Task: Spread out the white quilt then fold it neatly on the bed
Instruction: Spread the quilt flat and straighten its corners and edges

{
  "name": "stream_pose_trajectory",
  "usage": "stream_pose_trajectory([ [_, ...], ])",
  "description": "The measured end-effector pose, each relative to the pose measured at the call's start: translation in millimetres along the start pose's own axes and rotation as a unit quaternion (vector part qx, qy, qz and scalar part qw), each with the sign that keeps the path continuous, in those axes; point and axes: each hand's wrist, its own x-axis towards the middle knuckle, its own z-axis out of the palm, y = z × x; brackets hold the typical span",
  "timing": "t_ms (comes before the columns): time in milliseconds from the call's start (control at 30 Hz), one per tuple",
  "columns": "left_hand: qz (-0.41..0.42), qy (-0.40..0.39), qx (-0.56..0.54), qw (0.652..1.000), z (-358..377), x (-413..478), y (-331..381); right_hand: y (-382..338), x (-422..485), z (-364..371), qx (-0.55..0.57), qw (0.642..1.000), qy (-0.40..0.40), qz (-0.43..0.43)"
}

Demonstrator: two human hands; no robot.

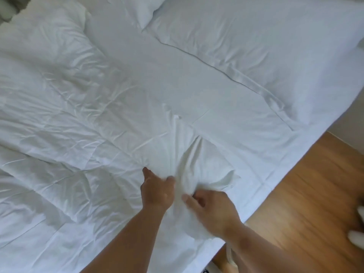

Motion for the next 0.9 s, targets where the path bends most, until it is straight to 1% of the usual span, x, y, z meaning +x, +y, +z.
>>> stream_pose_trajectory([
  [33, 0.004, -0.008, 0.027, 1.000, 2, 5, -6, 8, 16, -13, 0.022, 0.995, 0.094, 0.024],
  [67, 0.007, -0.017, 0.049, 0.999, 3, 8, -12, 14, 33, -27, 0.024, 0.984, 0.170, 0.045],
  [100, 0.011, -0.018, 0.066, 0.998, 4, 11, -18, 17, 50, -39, 0.013, 0.978, 0.197, 0.067],
  [133, 0.017, -0.008, 0.084, 0.996, 4, 15, -26, 16, 67, -47, -0.011, 0.980, 0.176, 0.094],
  [200, 0.013, 0.034, 0.087, 0.996, -2, 23, -36, 10, 94, -45, -0.096, 0.983, 0.097, 0.123],
  [233, 0.017, 0.070, 0.083, 0.994, -7, 27, -37, 6, 103, -39, -0.140, 0.980, 0.073, 0.119],
  [267, 0.041, 0.106, 0.106, 0.988, -12, 30, -35, 2, 109, -30, -0.171, 0.977, 0.061, 0.108],
  [300, 0.084, 0.136, 0.163, 0.973, -15, 34, -32, 1, 114, -23, -0.191, 0.976, 0.054, 0.094],
  [333, 0.142, 0.158, 0.233, 0.949, -18, 37, -26, -1, 115, -17, -0.206, 0.974, 0.050, 0.077],
  [367, 0.199, 0.163, 0.300, 0.919, -18, 39, -20, 1, 116, -13, -0.218, 0.973, 0.046, 0.058],
  [400, 0.235, 0.141, 0.360, 0.892, -18, 40, -13, 3, 116, -11, -0.218, 0.974, 0.042, 0.040],
  [433, 0.249, 0.103, 0.404, 0.874, -17, 42, -7, 4, 114, -13, -0.209, 0.977, 0.034, 0.023],
  [467, 0.237, 0.055, 0.424, 0.872, -15, 45, -4, 4, 110, -20, -0.196, 0.980, 0.028, 0.009],
  [500, 0.206, 0.017, 0.430, 0.879, -15, 48, -2, 4, 105, -30, -0.184, 0.983, 0.023, 0.000],
  [567, 0.160, -0.032, 0.420, 0.893, -16, 48, 1, -3, 91, -59, -0.183, 0.983, 0.025, -0.017],
  [600, 0.160, -0.050, 0.412, 0.896, -15, 45, 3, -7, 81, -76, -0.204, 0.977, 0.041, -0.038],
  [633, 0.174, -0.066, 0.400, 0.898, -13, 40, 7, -9, 68, -90, -0.236, 0.965, 0.079, -0.079],
  [667, 0.195, -0.075, 0.381, 0.901, -11, 36, 10, -9, 54, -103, -0.282, 0.943, 0.128, -0.125],
  [700, 0.224, -0.077, 0.363, 0.901, -7, 33, 13, -8, 37, -116, -0.306, 0.922, 0.183, -0.153],
  [733, 0.255, -0.077, 0.343, 0.901, -3, 29, 17, -4, 19, -126, -0.303, 0.910, 0.230, -0.164],
  [767, 0.283, -0.079, 0.322, 0.900, 0, 26, 21, 3, 2, -132, -0.289, 0.906, 0.261, -0.168],
  [800, 0.298, -0.089, 0.313, 0.898, 4, 22, 25, 11, -13, -130, -0.273, 0.908, 0.274, -0.160],
  [833, 0.297, -0.113, 0.326, 0.890, 6, 21, 26, 20, -24, -121, -0.261, 0.912, 0.275, -0.155],
  [867, 0.284, -0.151, 0.363, 0.875, 7, 22, 26, 30, -30, -107, -0.255, 0.918, 0.262, -0.152],
  [900, 0.262, -0.195, 0.404, 0.854, 5, 24, 26, 42, -31, -84, -0.263, 0.923, 0.231, -0.159],
])
